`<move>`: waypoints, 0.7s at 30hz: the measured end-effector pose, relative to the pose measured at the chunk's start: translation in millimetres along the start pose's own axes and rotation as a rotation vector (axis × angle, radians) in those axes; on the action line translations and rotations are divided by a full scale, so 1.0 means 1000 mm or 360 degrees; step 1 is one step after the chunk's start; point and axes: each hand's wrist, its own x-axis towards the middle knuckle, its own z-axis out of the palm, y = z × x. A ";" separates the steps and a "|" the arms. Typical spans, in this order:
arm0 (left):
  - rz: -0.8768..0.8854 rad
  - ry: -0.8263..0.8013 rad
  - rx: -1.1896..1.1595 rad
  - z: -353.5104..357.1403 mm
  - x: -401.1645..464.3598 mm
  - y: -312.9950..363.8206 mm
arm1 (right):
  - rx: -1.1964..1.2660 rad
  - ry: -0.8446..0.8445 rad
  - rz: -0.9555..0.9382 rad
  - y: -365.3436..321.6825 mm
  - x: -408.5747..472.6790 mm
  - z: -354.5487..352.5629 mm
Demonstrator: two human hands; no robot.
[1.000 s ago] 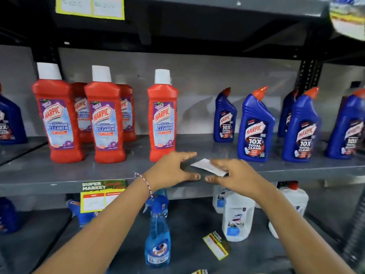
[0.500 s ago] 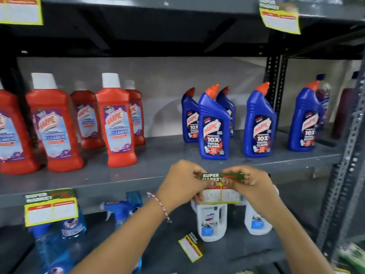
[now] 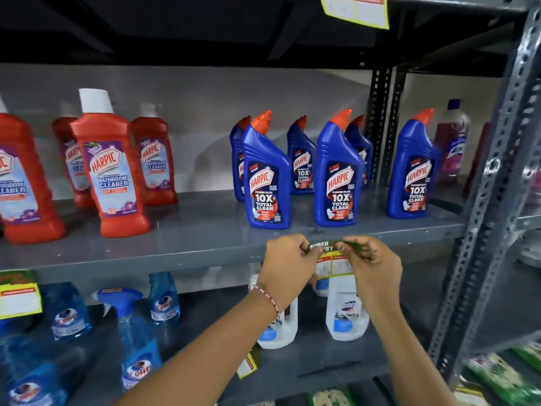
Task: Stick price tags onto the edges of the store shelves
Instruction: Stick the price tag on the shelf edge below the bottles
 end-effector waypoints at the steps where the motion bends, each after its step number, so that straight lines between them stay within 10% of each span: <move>1: -0.0006 0.0010 0.0024 0.002 0.001 0.000 | -0.0006 0.0007 -0.0008 0.001 0.002 0.000; 21: -0.0063 0.0056 0.0339 -0.009 -0.012 -0.030 | 0.0057 0.0521 0.0091 0.032 -0.004 -0.004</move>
